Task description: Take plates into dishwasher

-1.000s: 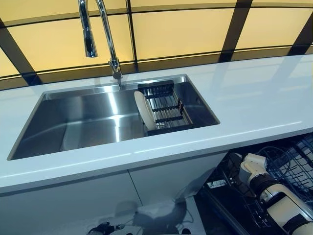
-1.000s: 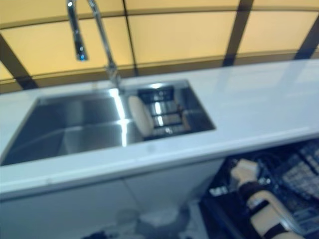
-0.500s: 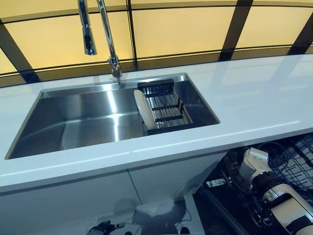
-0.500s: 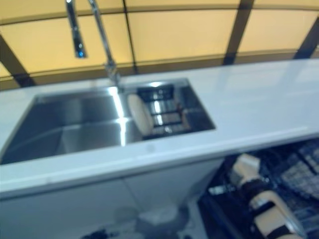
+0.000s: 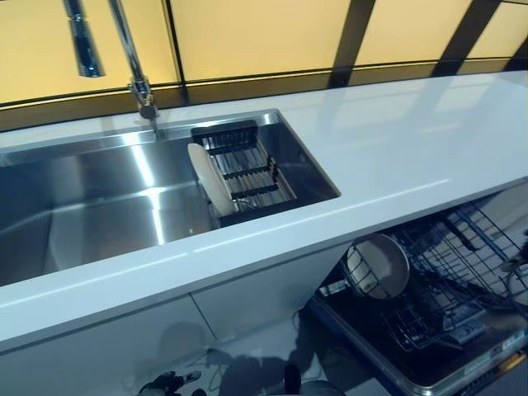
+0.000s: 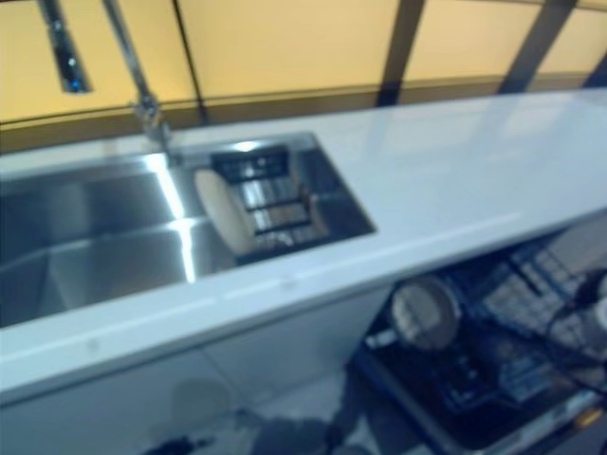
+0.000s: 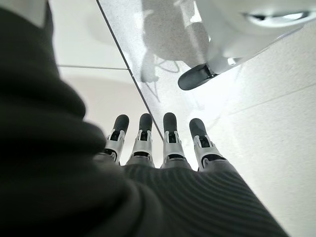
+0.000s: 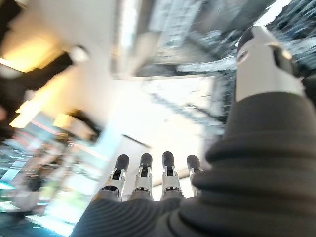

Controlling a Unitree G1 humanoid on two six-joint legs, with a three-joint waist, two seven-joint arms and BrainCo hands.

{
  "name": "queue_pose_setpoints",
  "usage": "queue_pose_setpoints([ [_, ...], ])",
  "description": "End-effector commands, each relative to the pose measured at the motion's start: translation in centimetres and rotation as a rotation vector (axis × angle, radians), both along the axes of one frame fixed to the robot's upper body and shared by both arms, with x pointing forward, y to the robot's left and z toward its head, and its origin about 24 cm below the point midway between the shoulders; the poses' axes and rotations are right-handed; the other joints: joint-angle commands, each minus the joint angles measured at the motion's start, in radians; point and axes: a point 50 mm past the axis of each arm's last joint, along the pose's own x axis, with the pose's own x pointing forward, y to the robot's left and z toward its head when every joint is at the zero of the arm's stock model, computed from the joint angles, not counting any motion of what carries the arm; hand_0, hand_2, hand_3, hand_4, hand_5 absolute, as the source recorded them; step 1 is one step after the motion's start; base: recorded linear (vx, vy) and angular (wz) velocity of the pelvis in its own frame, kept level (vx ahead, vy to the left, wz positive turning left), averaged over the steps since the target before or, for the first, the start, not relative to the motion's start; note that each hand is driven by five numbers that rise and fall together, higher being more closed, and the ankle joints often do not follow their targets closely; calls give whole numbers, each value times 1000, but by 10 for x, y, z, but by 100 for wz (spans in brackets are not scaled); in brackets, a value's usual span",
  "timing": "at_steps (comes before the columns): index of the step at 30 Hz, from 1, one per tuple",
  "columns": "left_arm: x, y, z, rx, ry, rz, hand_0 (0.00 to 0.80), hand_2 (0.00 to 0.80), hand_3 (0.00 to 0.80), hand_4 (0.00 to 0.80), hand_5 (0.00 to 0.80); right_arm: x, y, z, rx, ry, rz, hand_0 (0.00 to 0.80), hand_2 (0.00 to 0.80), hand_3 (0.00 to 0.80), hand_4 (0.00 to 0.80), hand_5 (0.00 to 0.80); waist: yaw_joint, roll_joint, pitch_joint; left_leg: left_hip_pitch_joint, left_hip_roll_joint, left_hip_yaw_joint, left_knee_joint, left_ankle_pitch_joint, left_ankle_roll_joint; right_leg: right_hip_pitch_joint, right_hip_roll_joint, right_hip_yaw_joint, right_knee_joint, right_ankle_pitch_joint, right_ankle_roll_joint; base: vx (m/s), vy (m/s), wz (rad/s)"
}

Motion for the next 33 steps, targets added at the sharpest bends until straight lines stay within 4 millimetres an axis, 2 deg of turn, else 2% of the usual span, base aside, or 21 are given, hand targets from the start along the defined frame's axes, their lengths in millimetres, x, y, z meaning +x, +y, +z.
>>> queue_pose_setpoints([
  [1,8,34,12,118,-5,-40,0,0,0,0,0,-15,-29,44,-62,-78,-111,0,0,0,0,0,19,-92,-30,48,41,42,-1,-13,2,-8,-55,22,1,36,80,6,-16,-7],
  [5,9,37,13,124,-2,-54,0,0,0,0,0,-26,-46,92,-238,-293,-173,0,0,0,0,0,33,-96,-32,50,43,39,-1,-9,-2,-4,-54,18,1,38,81,7,-9,-5],
  [10,8,34,12,117,1,-52,0,0,0,0,0,-12,-28,155,-473,-532,-93,0,0,0,0,0,43,-88,-38,43,40,30,-1,-6,-7,-6,-59,12,1,35,85,-2,6,0],
  [15,7,31,10,111,4,-38,0,0,0,0,0,17,12,199,-594,-723,113,0,0,0,0,0,56,-80,-41,33,31,12,-1,-6,-7,-5,-68,-4,1,27,86,-2,30,6],
  [18,7,27,9,108,8,-39,0,0,0,0,0,46,60,225,-638,-819,368,0,0,0,0,0,78,-77,-45,22,24,-11,-1,-5,-5,-2,-75,-22,1,22,87,17,9,11],
  [20,7,23,8,103,10,-39,0,0,0,0,0,58,91,238,-698,-828,495,0,0,0,0,0,92,-72,-46,11,20,-28,-1,-3,-2,-1,-79,-35,1,18,87,18,6,11],
  [21,7,21,7,99,9,-36,0,0,0,0,0,64,104,240,-712,-831,569,0,0,0,0,0,96,-68,-46,8,19,-33,-1,-3,-2,1,-79,-41,1,16,87,15,3,12],
  [23,8,20,7,100,8,-40,0,0,0,0,0,75,140,245,-800,-795,751,0,0,0,0,0,116,-72,-44,-7,14,-50,-1,2,1,0,-84,-59,1,15,88,3,-1,21],
  [24,8,19,7,98,8,-41,0,0,0,0,0,76,144,246,-809,-796,763,0,0,0,0,0,118,-70,-44,-10,13,-53,-1,2,1,0,-85,-61,1,15,89,-7,1,29],
  [25,10,15,7,94,7,-41,0,0,0,0,0,82,164,244,-850,-776,894,0,0,0,0,0,130,-68,-40,-22,10,-66,-1,4,3,-1,-88,-73,1,13,90,-14,1,28],
  [28,12,14,7,96,-1,-38,0,0,0,0,0,89,200,236,-912,-757,1097,0,0,0,0,0,152,-68,-29,-45,5,-87,-1,11,6,-6,-93,-94,1,15,93,-22,6,34],
  [33,18,14,9,99,-25,-26,0,0,0,0,0,94,233,219,-1016,-692,1289,0,0,0,0,0,180,-74,-1,-78,-4,-118,-1,19,9,-11,-96,-121,1,14,92,-17,2,29],
])
